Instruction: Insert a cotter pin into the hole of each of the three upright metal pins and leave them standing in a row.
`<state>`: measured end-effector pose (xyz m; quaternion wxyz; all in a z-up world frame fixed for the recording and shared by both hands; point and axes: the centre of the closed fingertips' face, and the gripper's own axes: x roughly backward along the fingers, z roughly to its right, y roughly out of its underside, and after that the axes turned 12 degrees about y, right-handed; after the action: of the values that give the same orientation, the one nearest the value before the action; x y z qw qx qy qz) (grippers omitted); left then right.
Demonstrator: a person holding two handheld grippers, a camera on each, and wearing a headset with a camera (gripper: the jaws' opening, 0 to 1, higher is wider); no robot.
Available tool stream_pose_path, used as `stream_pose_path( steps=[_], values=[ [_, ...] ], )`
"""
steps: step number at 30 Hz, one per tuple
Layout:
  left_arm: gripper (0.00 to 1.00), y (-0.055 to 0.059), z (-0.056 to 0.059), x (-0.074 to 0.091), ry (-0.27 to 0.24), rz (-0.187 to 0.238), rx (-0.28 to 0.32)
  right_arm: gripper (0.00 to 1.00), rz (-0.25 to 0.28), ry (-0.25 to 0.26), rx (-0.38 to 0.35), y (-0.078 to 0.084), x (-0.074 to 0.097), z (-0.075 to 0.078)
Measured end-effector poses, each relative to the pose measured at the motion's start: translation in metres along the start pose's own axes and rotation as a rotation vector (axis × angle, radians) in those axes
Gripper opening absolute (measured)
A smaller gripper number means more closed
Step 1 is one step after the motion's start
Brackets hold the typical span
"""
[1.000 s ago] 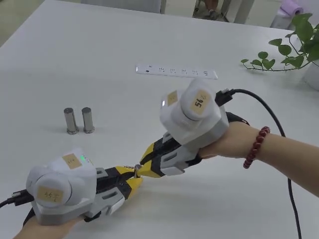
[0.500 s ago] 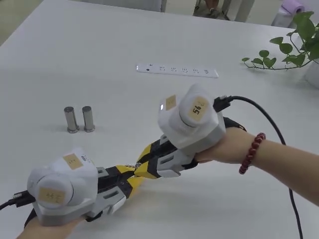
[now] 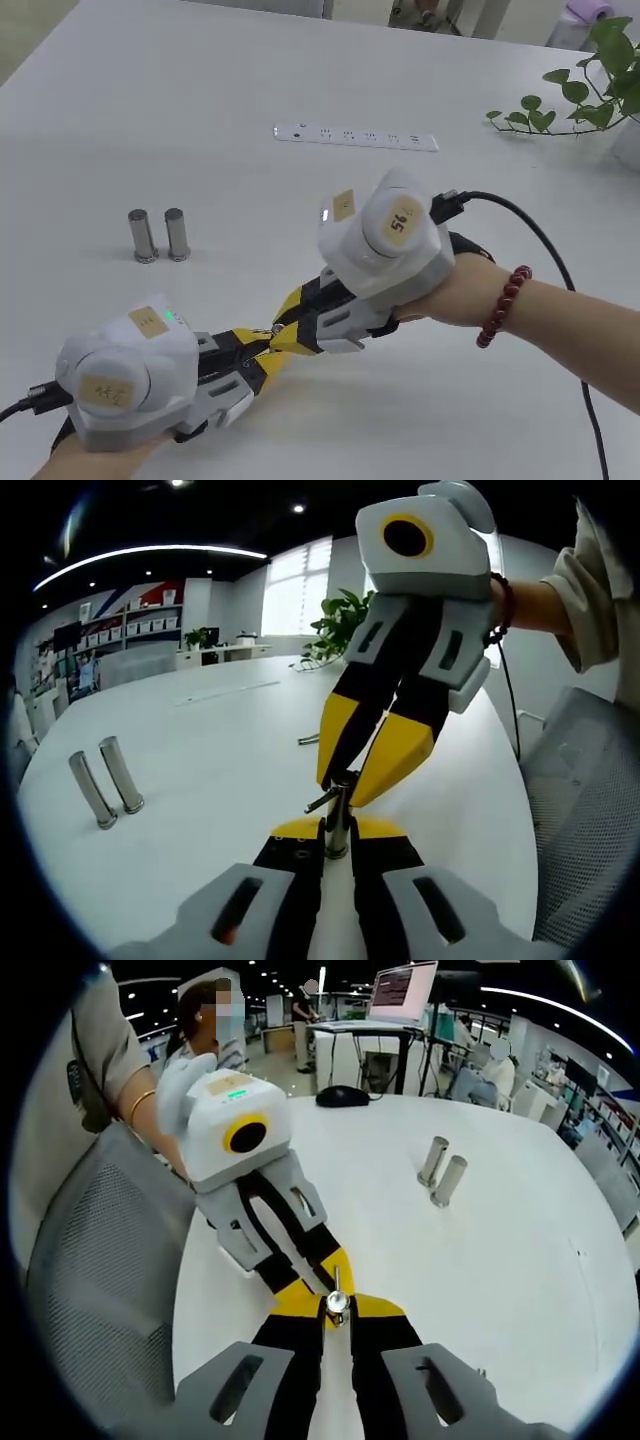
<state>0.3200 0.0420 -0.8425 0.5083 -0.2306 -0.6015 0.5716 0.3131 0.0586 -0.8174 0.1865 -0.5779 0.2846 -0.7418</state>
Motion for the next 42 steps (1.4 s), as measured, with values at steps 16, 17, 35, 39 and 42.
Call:
stream_pose_path(
  steps=[16,17,35,39,42],
  values=[
    [0.40,-0.006,-0.003,0.018,-0.003,0.025,0.015,0.09,-0.001,0.007,0.029,-0.001,-0.002,0.001],
    [0.42,-0.008,-0.002,0.022,-0.001,0.034,0.018,0.09,0.000,0.006,0.029,-0.002,-0.002,0.001],
    [0.71,-0.010,0.009,0.059,0.006,0.055,0.015,0.10,-0.009,-0.009,0.046,-0.020,-0.015,0.005],
    [0.75,-0.013,0.010,0.066,-0.005,0.062,0.020,0.10,-0.014,-0.016,0.058,-0.022,-0.019,0.006],
    [0.77,-0.014,0.010,0.070,-0.010,0.069,0.025,0.10,-0.010,-0.017,0.060,-0.024,-0.021,0.008]
  ],
)
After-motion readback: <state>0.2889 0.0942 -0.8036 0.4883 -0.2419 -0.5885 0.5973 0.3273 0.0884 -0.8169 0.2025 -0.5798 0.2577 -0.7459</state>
